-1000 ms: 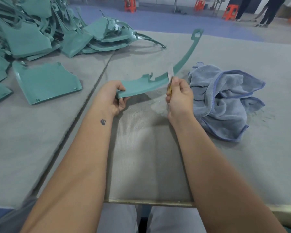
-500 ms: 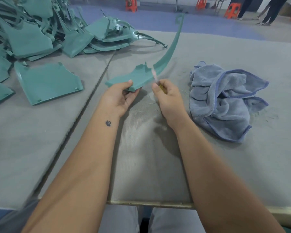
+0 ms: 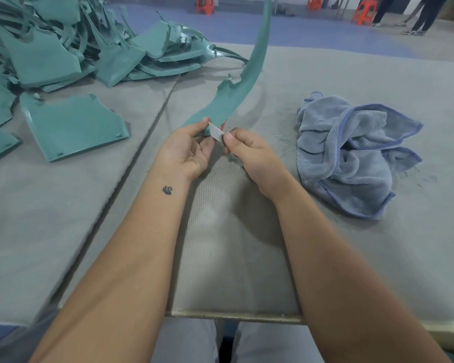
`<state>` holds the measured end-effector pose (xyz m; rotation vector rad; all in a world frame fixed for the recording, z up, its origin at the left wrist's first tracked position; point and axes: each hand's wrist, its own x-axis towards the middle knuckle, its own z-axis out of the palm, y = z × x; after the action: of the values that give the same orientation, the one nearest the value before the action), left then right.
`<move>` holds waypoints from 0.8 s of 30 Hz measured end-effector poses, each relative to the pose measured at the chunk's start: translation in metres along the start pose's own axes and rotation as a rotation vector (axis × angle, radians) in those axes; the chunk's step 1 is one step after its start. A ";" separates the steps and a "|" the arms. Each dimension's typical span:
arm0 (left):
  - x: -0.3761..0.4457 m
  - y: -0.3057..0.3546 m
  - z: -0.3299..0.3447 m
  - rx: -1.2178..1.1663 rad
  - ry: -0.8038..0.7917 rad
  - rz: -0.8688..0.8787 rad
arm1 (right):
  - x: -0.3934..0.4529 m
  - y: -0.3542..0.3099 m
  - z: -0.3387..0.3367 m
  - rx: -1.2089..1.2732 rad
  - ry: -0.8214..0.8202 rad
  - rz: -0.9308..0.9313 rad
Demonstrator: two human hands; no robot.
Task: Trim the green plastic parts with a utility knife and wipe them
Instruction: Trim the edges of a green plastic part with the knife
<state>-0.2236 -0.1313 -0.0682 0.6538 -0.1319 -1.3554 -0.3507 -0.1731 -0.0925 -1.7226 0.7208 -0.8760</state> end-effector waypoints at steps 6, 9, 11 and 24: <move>0.000 -0.001 0.000 0.028 -0.012 -0.048 | 0.002 0.004 -0.002 0.044 0.029 -0.027; 0.001 -0.001 -0.001 0.062 -0.011 -0.056 | 0.003 0.007 -0.004 0.094 0.050 -0.036; 0.001 -0.002 -0.001 0.059 -0.010 -0.064 | 0.004 0.009 -0.004 0.101 0.076 -0.048; 0.001 0.000 -0.006 0.039 0.008 -0.075 | 0.002 0.009 -0.004 0.119 0.057 -0.088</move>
<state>-0.2207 -0.1298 -0.0737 0.7025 -0.1284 -1.4251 -0.3533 -0.1795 -0.1001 -1.6387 0.6214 -1.0120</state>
